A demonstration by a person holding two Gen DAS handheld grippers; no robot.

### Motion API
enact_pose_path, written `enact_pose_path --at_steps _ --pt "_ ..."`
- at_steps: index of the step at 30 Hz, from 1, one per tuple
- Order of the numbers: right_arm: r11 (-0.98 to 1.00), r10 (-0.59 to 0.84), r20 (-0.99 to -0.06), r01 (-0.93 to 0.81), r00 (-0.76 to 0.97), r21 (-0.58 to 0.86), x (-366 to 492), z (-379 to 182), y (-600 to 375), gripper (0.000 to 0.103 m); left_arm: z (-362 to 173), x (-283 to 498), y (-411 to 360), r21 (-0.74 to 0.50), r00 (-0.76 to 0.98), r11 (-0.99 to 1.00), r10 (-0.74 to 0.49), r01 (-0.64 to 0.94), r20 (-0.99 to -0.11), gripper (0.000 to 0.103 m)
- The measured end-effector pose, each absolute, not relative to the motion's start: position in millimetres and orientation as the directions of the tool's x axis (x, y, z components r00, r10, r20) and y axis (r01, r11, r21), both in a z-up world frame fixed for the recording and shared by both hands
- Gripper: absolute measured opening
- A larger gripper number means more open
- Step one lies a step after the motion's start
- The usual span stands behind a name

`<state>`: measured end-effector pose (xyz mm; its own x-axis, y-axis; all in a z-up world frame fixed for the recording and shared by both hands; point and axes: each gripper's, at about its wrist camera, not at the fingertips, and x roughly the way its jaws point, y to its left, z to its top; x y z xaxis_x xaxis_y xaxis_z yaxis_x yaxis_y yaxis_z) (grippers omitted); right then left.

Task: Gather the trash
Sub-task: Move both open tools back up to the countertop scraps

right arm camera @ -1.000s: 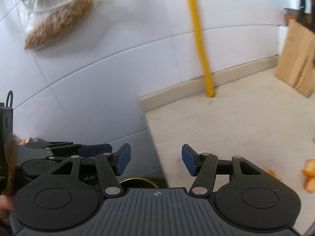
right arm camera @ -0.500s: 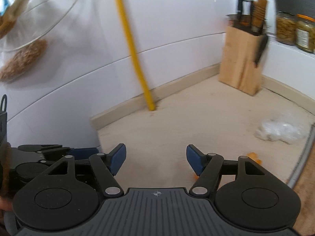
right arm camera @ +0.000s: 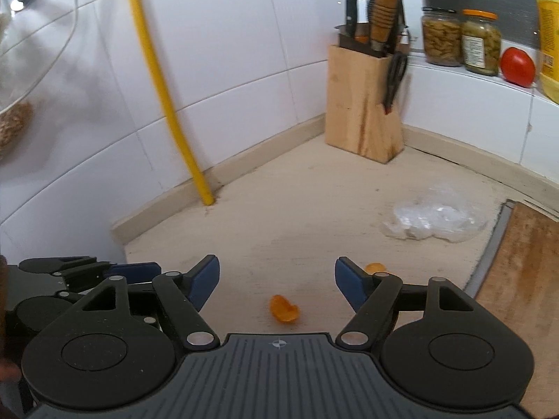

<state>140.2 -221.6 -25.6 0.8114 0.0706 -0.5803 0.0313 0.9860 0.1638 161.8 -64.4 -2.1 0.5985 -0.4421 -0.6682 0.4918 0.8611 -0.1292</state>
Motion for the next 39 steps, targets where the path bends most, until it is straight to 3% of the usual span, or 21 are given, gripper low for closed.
enact_pose_path --at_steps 24,39 --pt "0.956 -0.125 -0.617 0.261 0.777 0.134 144.5 -37.2 -319.1 0.083 -30.4 186.9 -132.1 -0.133 0.484 0.778 -0.504 0.614 -0.715 0.056" --pt "0.961 -0.11 -0.66 0.249 0.743 0.121 198.1 -53.7 -365.1 0.083 -50.8 208.1 -146.5 -0.173 0.449 0.799 -0.486 0.576 -0.75 0.055"
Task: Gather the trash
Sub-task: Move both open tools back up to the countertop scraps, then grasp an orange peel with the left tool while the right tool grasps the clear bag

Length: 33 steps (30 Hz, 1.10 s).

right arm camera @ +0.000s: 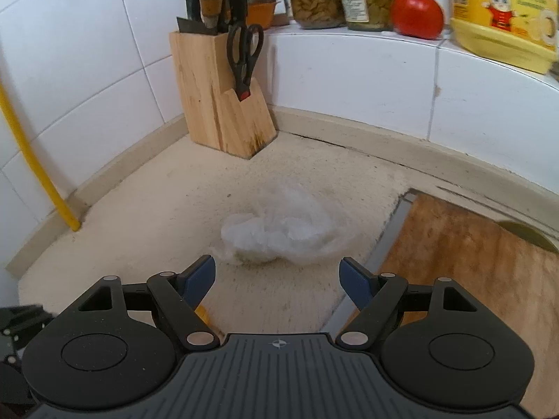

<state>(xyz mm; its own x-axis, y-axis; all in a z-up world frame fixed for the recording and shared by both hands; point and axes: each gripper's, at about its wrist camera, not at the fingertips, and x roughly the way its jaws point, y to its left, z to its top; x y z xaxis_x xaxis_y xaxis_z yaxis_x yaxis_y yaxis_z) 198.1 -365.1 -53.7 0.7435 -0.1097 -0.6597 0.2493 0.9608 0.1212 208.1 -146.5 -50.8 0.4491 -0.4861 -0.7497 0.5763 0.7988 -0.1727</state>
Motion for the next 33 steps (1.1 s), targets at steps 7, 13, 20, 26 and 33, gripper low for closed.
enact_pose_path --at_steps 7,13,20,26,33 --pt "0.971 -0.108 -0.657 0.222 0.746 0.093 220.9 -58.9 -371.4 0.084 -57.3 209.1 -141.1 -0.186 0.445 0.811 -0.479 0.555 -0.757 0.055" --pt "0.975 -0.114 -0.675 0.212 0.729 0.064 238.8 -71.1 -375.4 0.086 -66.5 205.5 -140.2 -0.193 0.429 0.813 -0.472 0.549 -0.77 0.055" --pt "0.97 -0.101 -0.717 0.227 0.69 0.083 255.8 -89.0 -382.7 0.082 -65.7 204.8 -135.1 -0.21 0.444 0.826 -0.475 0.523 -0.76 0.024" --pt "0.962 -0.074 -0.736 0.242 0.673 0.125 250.9 -94.9 -382.1 0.052 -63.1 203.7 -133.5 -0.228 0.441 0.822 -0.488 0.522 -0.753 0.017" --pt "0.959 -0.009 -0.703 0.205 0.711 0.196 237.4 -81.3 -371.4 0.023 -55.0 207.8 -125.5 -0.241 0.461 0.822 -0.504 0.516 -0.73 0.014"
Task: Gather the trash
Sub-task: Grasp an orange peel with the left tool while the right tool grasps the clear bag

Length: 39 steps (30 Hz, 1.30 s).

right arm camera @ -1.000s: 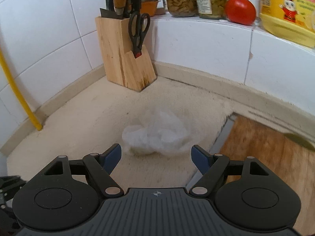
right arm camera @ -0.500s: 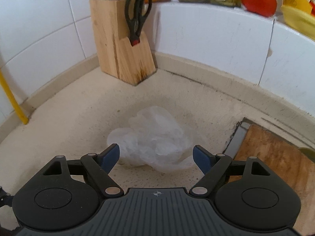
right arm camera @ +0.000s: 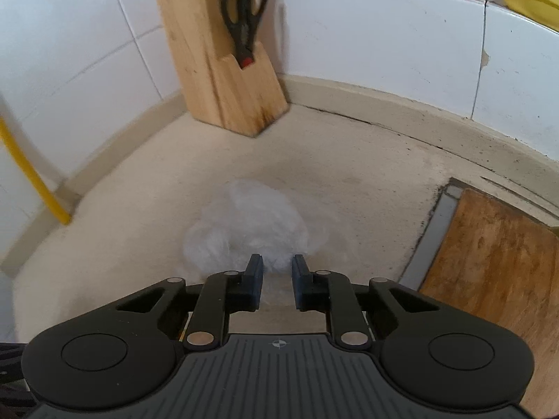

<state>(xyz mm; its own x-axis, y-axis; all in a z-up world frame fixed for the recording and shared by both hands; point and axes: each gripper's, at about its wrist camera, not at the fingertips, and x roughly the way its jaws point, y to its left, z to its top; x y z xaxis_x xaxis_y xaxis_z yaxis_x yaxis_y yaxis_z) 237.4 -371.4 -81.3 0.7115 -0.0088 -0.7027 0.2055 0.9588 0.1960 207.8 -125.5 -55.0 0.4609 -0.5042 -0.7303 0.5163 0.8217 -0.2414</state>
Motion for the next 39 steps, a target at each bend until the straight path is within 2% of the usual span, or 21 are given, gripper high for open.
enact_pose_path --at_steps 9,14,15,16,18,19,20,21,25,28,35,36,37,38,39 --pt "0.958 0.029 -0.675 0.173 0.738 0.23 229.3 -67.7 -365.9 0.022 -54.6 212.3 -113.3 -0.251 0.474 0.837 -0.494 0.485 -0.729 0.01" --pt "0.961 0.054 -0.703 0.153 0.71 0.228 242.1 -76.9 -362.9 0.024 -57.4 215.0 -112.5 -0.246 0.47 0.847 -0.478 0.471 -0.742 0.011" --pt "0.962 0.061 -0.705 0.146 0.706 0.23 244.6 -79.5 -360.7 0.026 -58.1 215.6 -111.0 -0.243 0.472 0.849 -0.474 0.469 -0.744 0.011" --pt "0.965 0.058 -0.705 0.142 0.707 0.222 245.6 -82.0 -357.9 0.033 -58.9 216.0 -109.5 -0.238 0.473 0.853 -0.466 0.464 -0.747 0.013" --pt "0.976 0.051 -0.711 0.115 0.702 0.183 248.1 -84.8 -351.9 0.057 -59.4 215.7 -107.2 -0.237 0.469 0.854 -0.463 0.463 -0.752 0.018" --pt "0.979 0.033 -0.705 0.118 0.708 0.165 247.5 -85.0 -349.8 0.078 -59.4 215.1 -106.2 -0.24 0.468 0.855 -0.462 0.46 -0.753 0.026" --pt "0.984 0.014 -0.697 0.116 0.717 0.139 246.9 -84.3 -347.7 0.085 -59.1 213.9 -105.1 -0.242 0.469 0.856 -0.463 0.457 -0.752 0.031" --pt "0.987 0.003 -0.694 0.109 0.72 0.117 246.6 -83.1 -346.3 0.085 -58.5 212.3 -104.3 -0.245 0.469 0.855 -0.466 0.458 -0.75 0.038" --pt "0.991 -0.002 -0.688 0.095 0.726 0.097 250.3 -81.7 -348.1 0.089 -56.7 202.1 -104.6 -0.217 0.483 0.849 -0.464 0.482 -0.743 0.049" --pt "0.993 0.013 -0.697 0.072 0.717 0.093 257.1 -86.2 -346.9 0.091 -60.5 200.8 -106.2 -0.21 0.478 0.851 -0.455 0.481 -0.751 0.051" --pt "0.996 0.037 -0.734 0.03 0.679 0.078 271.2 -104.0 -338.1 0.091 -67.4 202.8 -111.2 -0.184 0.496 0.861 -0.434 0.475 -0.752 0.049" --pt "0.997 0.036 -0.735 0.023 0.677 0.071 271.2 -105.6 -335.9 0.09 -67.7 203.3 -110.2 -0.183 0.501 0.863 -0.433 0.471 -0.749 0.042" --pt "0.998 0.034 -0.741 0.015 0.671 0.059 271.5 -106.8 -333.7 0.088 -67.5 203.8 -109.2 -0.181 0.504 0.864 -0.431 0.469 -0.749 0.028" --pt "0.998 0.037 -0.747 0.011 0.664 0.059 271.8 -107.6 -332.7 0.08 -67.1 204.2 -108.7 -0.183 0.504 0.866 -0.429 0.466 -0.749 0.023" --pt "0.997 0.05 -0.751 0.012 0.659 0.078 271.5 -107.1 -333.4 0.077 -66.7 205.1 -107.4 -0.199 0.497 0.864 -0.438 0.462 -0.749 0.018"
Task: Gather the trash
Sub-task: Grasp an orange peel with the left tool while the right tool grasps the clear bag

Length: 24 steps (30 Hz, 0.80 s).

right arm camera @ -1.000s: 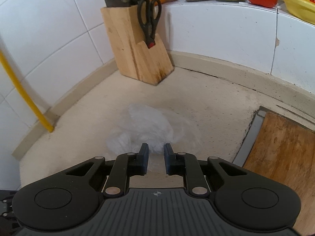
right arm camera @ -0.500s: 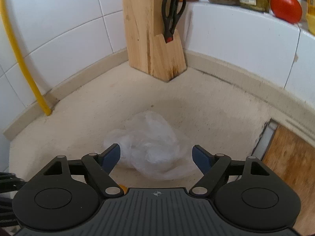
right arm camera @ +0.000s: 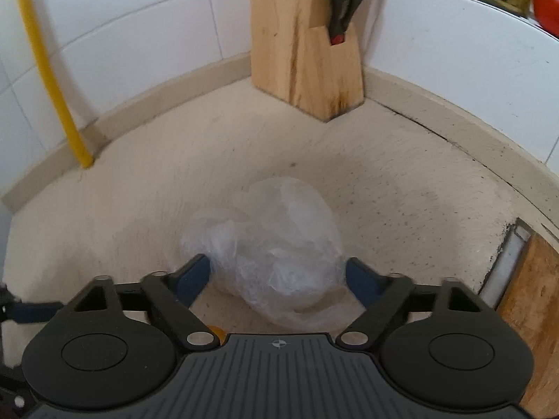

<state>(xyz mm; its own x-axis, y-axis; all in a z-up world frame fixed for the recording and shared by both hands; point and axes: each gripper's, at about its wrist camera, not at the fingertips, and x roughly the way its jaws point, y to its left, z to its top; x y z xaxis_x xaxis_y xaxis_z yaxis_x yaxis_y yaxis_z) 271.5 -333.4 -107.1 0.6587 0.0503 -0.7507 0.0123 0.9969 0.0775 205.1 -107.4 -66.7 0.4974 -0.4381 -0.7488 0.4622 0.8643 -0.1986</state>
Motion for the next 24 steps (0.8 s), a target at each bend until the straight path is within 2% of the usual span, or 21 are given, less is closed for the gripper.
enact_pose_path --at_steps 3,7,12,24 --pt "0.995 0.047 -0.753 0.033 0.656 0.091 269.8 -102.8 -331.2 0.062 -65.6 204.8 -105.7 -0.208 0.502 0.87 -0.437 0.448 -0.746 0.013" --pt "0.992 0.067 -0.749 0.04 0.66 0.124 264.9 -94.0 -328.2 0.049 -60.7 202.7 -100.7 -0.228 0.509 0.868 -0.451 0.441 -0.733 0.012" --pt "0.988 0.091 -0.718 0.031 0.691 0.154 257.0 -76.9 -318.9 0.044 -49.3 199.2 -91.4 -0.236 0.54 0.872 -0.457 0.429 -0.706 0.012" --pt "0.978 0.192 -0.665 -0.081 0.722 0.194 246.8 -52.4 -268.6 0.044 -31.9 182.0 -56.8 -0.238 0.612 0.901 -0.422 0.362 -0.668 0.012"
